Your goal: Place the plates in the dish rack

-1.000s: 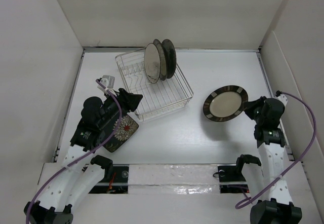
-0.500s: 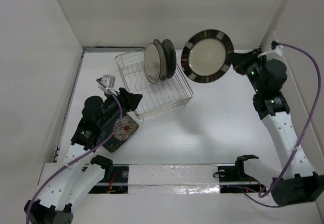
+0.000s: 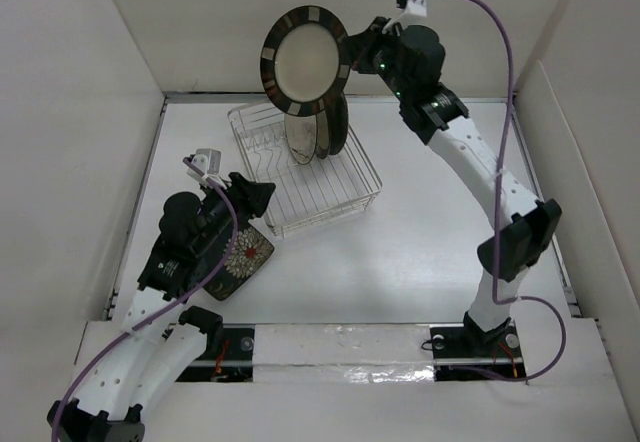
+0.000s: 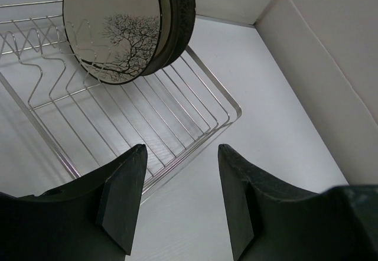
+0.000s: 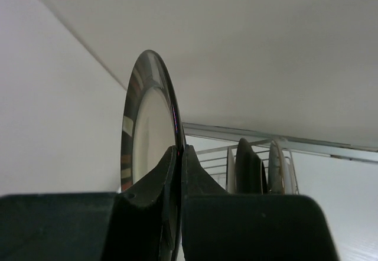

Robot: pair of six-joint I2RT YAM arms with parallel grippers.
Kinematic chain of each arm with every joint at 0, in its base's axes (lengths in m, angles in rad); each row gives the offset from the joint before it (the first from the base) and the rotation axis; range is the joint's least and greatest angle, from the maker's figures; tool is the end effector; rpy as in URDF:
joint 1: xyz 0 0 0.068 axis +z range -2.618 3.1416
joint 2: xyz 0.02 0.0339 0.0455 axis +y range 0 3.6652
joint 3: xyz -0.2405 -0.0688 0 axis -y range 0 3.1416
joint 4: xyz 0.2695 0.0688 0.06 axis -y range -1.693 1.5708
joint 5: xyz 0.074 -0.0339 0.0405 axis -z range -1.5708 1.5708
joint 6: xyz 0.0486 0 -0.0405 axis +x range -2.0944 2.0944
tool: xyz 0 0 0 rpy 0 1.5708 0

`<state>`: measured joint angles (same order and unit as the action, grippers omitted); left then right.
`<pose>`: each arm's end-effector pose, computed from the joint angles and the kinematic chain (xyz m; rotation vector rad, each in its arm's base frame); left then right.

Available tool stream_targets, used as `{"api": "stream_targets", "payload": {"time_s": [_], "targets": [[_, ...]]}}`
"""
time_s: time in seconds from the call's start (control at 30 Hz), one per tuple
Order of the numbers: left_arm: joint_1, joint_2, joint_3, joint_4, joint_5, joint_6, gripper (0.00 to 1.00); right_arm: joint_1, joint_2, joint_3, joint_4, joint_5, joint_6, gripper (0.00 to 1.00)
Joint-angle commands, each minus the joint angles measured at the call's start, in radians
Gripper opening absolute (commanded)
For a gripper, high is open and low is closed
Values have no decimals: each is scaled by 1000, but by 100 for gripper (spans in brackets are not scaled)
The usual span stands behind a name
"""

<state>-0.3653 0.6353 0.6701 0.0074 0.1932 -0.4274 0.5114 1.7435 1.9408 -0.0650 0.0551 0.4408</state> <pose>0.1977 -0.0856 0.3307 0.1101 1.5772 -0.7740 0.3809 0.2107 0.4782 -0.0057 1.4811 0.7385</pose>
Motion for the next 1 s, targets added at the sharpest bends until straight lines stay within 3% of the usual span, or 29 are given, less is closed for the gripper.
{"api": "stream_targets", "payload": {"time_s": [0.0,0.43,0.97], "targets": [[2,-23,46,20,-26,12,48,44,60,190,93,163,-71,0],[11,-31,45,20,-20,9,48,226,333,457,76,489,-349,0],[11,-23,48,20,-17,9,48,292,455,395,154,658,-585,0]]}}
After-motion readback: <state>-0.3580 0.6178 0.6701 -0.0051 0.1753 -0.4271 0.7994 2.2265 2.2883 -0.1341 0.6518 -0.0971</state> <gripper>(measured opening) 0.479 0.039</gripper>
